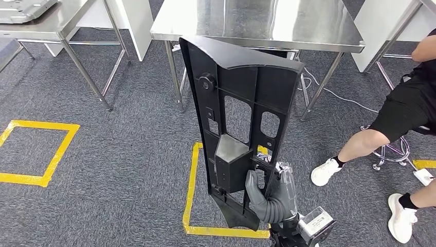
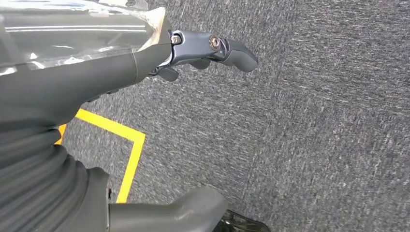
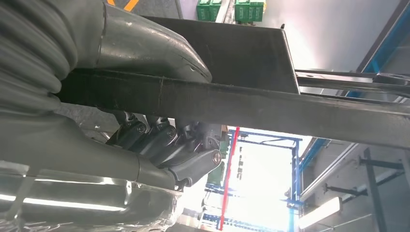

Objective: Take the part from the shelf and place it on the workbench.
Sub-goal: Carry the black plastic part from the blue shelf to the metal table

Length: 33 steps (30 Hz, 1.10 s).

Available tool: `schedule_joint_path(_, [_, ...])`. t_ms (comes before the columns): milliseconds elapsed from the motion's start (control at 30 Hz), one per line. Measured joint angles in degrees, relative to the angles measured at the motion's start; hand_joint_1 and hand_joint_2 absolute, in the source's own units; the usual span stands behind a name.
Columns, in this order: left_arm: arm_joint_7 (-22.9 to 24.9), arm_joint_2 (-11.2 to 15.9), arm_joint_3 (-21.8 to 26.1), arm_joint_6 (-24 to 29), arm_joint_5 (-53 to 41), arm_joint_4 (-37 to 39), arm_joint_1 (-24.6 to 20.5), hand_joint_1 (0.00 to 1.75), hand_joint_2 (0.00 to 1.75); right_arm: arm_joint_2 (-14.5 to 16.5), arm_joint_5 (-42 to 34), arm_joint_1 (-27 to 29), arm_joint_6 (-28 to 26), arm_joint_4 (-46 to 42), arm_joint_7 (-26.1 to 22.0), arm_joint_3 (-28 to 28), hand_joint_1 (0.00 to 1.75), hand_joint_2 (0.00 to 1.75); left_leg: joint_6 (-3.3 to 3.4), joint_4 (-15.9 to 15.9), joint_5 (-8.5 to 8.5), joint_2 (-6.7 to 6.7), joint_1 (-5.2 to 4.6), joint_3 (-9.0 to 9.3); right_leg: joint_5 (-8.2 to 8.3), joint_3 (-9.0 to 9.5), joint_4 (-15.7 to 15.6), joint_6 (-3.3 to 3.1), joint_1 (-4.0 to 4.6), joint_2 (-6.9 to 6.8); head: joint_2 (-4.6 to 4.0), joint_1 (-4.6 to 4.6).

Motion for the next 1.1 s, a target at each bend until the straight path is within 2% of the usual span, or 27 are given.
schedule_joint_path(33, [-0.03,0.00,0.03,-0.06,0.03,0.00,0.03,0.00,1.75,-0.02,-0.04,0.05,-0.02,-0.01,0.02,-0.03,1.75,1.75,-0.17,0.00,-0.52,-0.10,0.00,0.64,2.39,1.07,-3.69,0.55,-0.10,-0.01,0.00,0.02])
schedule_joint_path(67, [-0.08,0.00,0.07,-0.10,0.09,0.01,0.04,0.00,1.75,-0.03,-0.08,0.08,-0.03,-0.01,0.02,-0.04,1.75,1.75,-0.45,0.06,-1.13,-0.17,-0.14,1.16,4.42,2.30,-7.31,0.77,-0.14,-0.02,0.00,0.06])
schedule_joint_path(100, [-0.16,0.00,0.10,-0.13,0.17,0.02,0.02,0.00,1.75,0.00,-0.10,0.10,-0.03,-0.06,0.03,-0.04,1.75,1.75,-0.75,0.09,-1.76,-0.25,-0.25,1.55,5.76,3.51,-10.11,0.58,-0.19,-0.01,0.00,0.07])
schedule_joint_path(133, [-0.25,0.00,0.13,-0.15,0.27,0.03,0.01,0.00,1.75,0.05,-0.12,0.14,-0.05,-0.13,0.06,-0.05,1.75,1.75,-1.05,0.10,-2.28,-0.28,-0.34,1.78,6.37,4.31,-11.71,0.12,-0.17,0.00,0.00,0.04])
schedule_joint_path(200, [-0.47,-0.01,0.15,-0.28,0.46,0.04,-0.03,0.00,1.75,0.22,-0.20,0.18,-0.12,-0.33,0.22,-0.09,1.75,1.75,-1.63,0.03,-2.96,-0.25,-0.20,2.04,6.12,4.96,-12.19,-1.09,0.04,0.11,0.00,-0.03])
schedule_joint_path(267, [-0.68,-0.02,0.15,-0.46,0.52,0.04,-0.07,0.00,1.75,0.41,-0.26,0.24,-0.18,-0.59,0.45,-0.16,1.75,1.75,-2.27,0.98,-3.63,-0.04,0.21,2.10,5.72,5.61,-12.40,-1.99,-0.09,0.23,0.01,-0.12])
schedule_joint_path(300, [-0.76,-0.02,0.15,-0.54,0.54,0.04,-0.09,0.00,1.75,0.53,-0.27,0.26,-0.19,-0.71,0.52,-0.20,1.75,1.75,-2.60,2.89,-4.47,0.09,0.36,1.36,5.43,6.13,-12.52,-2.50,-0.25,0.24,0.01,-0.19])
schedule_joint_path(333, [-0.80,-0.02,0.15,-0.57,0.55,0.04,-0.09,0.00,1.75,0.64,-0.27,0.29,-0.19,-0.79,0.58,-0.20,1.75,1.75,-2.90,6.04,-5.63,0.19,0.50,-0.27,5.07,6.66,-12.59,-2.91,-0.37,0.21,0.01,-0.26])
schedule_joint_path(400, [-0.81,-0.01,0.15,-0.60,0.56,0.05,-0.01,0.00,1.75,0.84,-0.27,0.32,-0.19,-0.84,0.63,-0.20,1.75,1.75,-3.36,13.96,-7.99,0.28,0.61,-5.44,4.23,7.51,-12.59,-3.38,-0.34,0.17,0.01,-0.34])
schedule_joint_path(433, [-0.81,0.00,0.15,-0.61,0.57,0.06,0.07,0.00,1.75,0.90,-0.27,0.36,-0.19,-0.84,0.67,-0.20,1.75,1.75,-3.48,16.72,-8.23,0.29,0.63,-7.84,3.80,7.94,-12.59,-3.37,-0.34,0.21,0.01,-0.34])
schedule_joint_path(467, [-0.81,0.00,0.16,-0.61,0.57,0.06,0.14,0.00,1.75,0.91,-0.27,0.40,-0.19,-0.83,0.69,-0.20,1.75,1.75,-3.48,17.45,-7.24,0.30,0.64,-9.33,3.34,8.49,-12.59,-3.33,-0.34,0.27,0.00,-0.35])
schedule_joint_path(500, [-0.81,0.01,0.16,-0.62,0.57,0.07,0.20,0.00,1.75,0.92,-0.27,0.43,-0.19,-0.83,0.72,-0.20,1.75,1.75,-3.38,16.04,-5.15,0.33,0.64,-9.70,2.83,9.16,-12.60,-3.23,-0.34,0.33,0.00,-0.36])
schedule_joint_path(567, [-0.81,0.02,0.17,-0.62,0.57,0.10,0.22,0.00,1.75,0.95,-0.27,0.44,-0.19,-0.84,0.72,-0.20,1.75,1.75,-2.91,8.91,0.39,0.44,0.57,-7.72,1.71,10.57,-12.67,-2.91,-0.32,0.40,0.01,-0.34])
schedule_joint_path(600, [-0.81,0.02,0.17,-0.62,0.57,0.11,0.20,0.00,1.75,0.97,-0.27,0.42,-0.19,-0.85,0.72,-0.20,1.75,1.75,-2.63,5.64,1.89,0.48,0.39,-6.46,1.16,10.99,-12.73,-2.62,-0.15,0.39,0.01,-0.31])
schedule_joint_path(633, [-0.81,0.02,0.17,-0.62,0.57,0.13,0.16,0.00,1.75,1.02,-0.27,0.40,-0.18,-0.88,0.73,-0.20,1.75,1.75,-2.26,3.52,2.44,0.51,0.19,-5.57,0.71,11.25,-12.93,-2.31,-0.06,0.37,0.01,-0.29])
schedule_joint_path(667, [-0.81,0.02,0.17,-0.62,0.57,0.13,0.13,0.00,1.75,1.08,-0.27,0.39,-0.18,-0.91,0.73,-0.21,1.75,1.75,-1.87,2.55,2.09,0.51,-0.02,-5.14,0.54,11.70,-13.05,-1.93,0.09,0.36,0.01,-0.30])
schedule_joint_path(767, [-0.84,0.03,0.17,-0.67,0.57,0.19,0.21,0.00,1.75,1.23,-0.25,0.34,-0.19,-1.07,0.78,-0.25,1.75,1.75,-0.54,1.25,1.41,0.43,-0.11,-3.68,0.41,12.76,-12.54,-0.84,0.39,0.35,0.01,-0.28])
schedule_joint_path(800, [-0.86,0.03,0.17,-0.74,0.57,0.22,0.24,0.00,1.75,1.25,-0.20,0.25,-0.19,-1.11,0.81,-0.32,1.75,1.75,-0.19,1.00,1.33,0.38,-0.06,-2.90,-0.02,12.09,-11.10,-0.68,0.42,0.33,0.01,-0.21])
schedule_joint_path(833, [-0.89,0.03,0.17,-0.85,0.57,0.24,0.25,0.00,1.75,1.27,-0.12,0.15,-0.20,-1.16,0.87,-0.40,1.75,1.75,0.11,0.85,1.18,0.31,-0.01,-2.18,-0.76,10.58,-8.56,-0.69,0.36,0.32,0.01,-0.15])
schedule_joint_path(900, [-0.90,0.02,0.17,-1.10,0.57,0.30,0.21,0.00,1.75,1.27,0.09,0.15,-0.26,-1.16,1.00,-0.61,1.75,1.75,0.51,0.85,0.57,0.23,-0.06,-1.44,-2.85,5.68,-1.52,-0.89,0.25,0.31,0.01,-0.03])
schedule_joint_path(933, [-0.90,0.02,0.16,-1.20,0.60,0.35,0.20,0.00,1.75,1.25,0.20,0.31,-0.29,-1.16,1.06,-0.73,1.75,1.75,0.62,0.85,0.14,0.16,-0.08,-1.04,-3.98,3.15,1.19,-0.98,0.21,0.31,0.00,-0.01])
schedule_joint_path(967, [-0.90,0.02,0.16,-1.26,0.62,0.39,0.19,0.00,1.75,1.21,0.30,0.54,-0.31,-1.15,1.07,-0.85,1.75,1.75,0.61,0.86,-0.34,0.06,-0.10,-0.54,-4.73,1.31,2.37,-1.05,0.19,0.31,0.00,0.01])
schedule_joint_path(1000, [-0.90,0.02,0.16,-1.30,0.69,0.43,0.20,0.00,1.75,1.17,0.39,0.82,-0.32,-1.15,1.05,-0.96,1.75,1.75,0.52,0.86,-0.89,-0.06,-0.12,0.15,-4.51,0.44,1.65,-0.88,0.14,0.31,0.00,0.01])
schedule_joint_path(1033, [-0.90,0.02,0.16,-1.32,0.77,0.44,0.21,0.00,1.75,1.13,0.49,1.11,-0.28,-1.15,1.01,-1.04,1.75,1.75,0.38,0.86,-1.51,-0.15,-0.12,0.96,-2.97,0.42,-0.82,-0.44,0.07,0.30,0.00,0.02])
schedule_joint_path(1100, [-0.89,0.02,0.16,-1.34,0.98,0.46,0.21,0.00,1.75,1.00,0.66,1.68,-0.10,-1.15,0.88,-1.10,1.75,1.75,-0.04,0.93,-2.95,-0.26,-0.23,2.40,2.53,1.46,-7.46,0.58,-0.04,0.07,0.00,0.07])
